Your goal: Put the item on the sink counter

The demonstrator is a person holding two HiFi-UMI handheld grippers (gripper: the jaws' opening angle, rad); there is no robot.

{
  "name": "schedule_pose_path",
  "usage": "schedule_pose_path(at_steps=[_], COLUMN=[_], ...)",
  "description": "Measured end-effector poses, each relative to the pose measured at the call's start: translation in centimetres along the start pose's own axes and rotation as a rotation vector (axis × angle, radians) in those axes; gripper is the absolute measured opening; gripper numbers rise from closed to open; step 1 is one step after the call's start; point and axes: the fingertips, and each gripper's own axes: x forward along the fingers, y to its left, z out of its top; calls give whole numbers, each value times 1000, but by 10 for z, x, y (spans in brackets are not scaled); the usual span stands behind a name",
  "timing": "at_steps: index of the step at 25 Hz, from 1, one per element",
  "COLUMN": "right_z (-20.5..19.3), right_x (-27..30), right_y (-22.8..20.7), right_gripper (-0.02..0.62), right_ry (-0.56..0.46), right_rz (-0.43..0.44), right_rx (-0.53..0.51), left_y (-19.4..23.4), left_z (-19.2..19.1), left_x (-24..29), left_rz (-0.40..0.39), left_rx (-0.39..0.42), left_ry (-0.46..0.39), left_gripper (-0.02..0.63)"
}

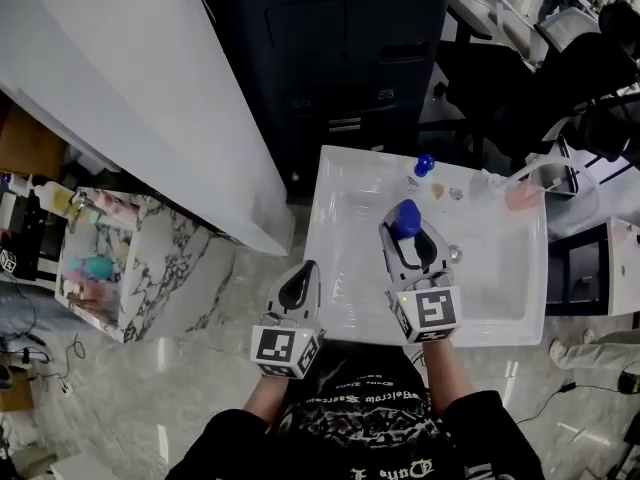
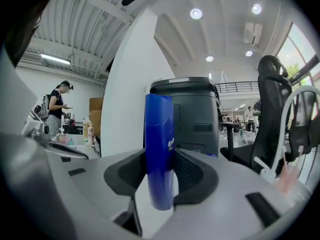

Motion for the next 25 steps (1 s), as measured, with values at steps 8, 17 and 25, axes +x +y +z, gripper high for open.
schedule_pose_path(at_steps=[8,17,25], right_z=[-4,-24,-53], right_x=[58,106,143], right_y=[-26,-50,-62], right_gripper=[156,156,156], right_ry=[-11,6,38], right_rz=[18,16,13], right_rx=[15,28,23], left_y=[9,13,13], left_z=[-3,-8,-18], left_x=[23,40,57], left_rz=[27,51,48], left_rx=[-20,-26,-22], left_ry=[27,62,114], left_gripper=[8,8,8])
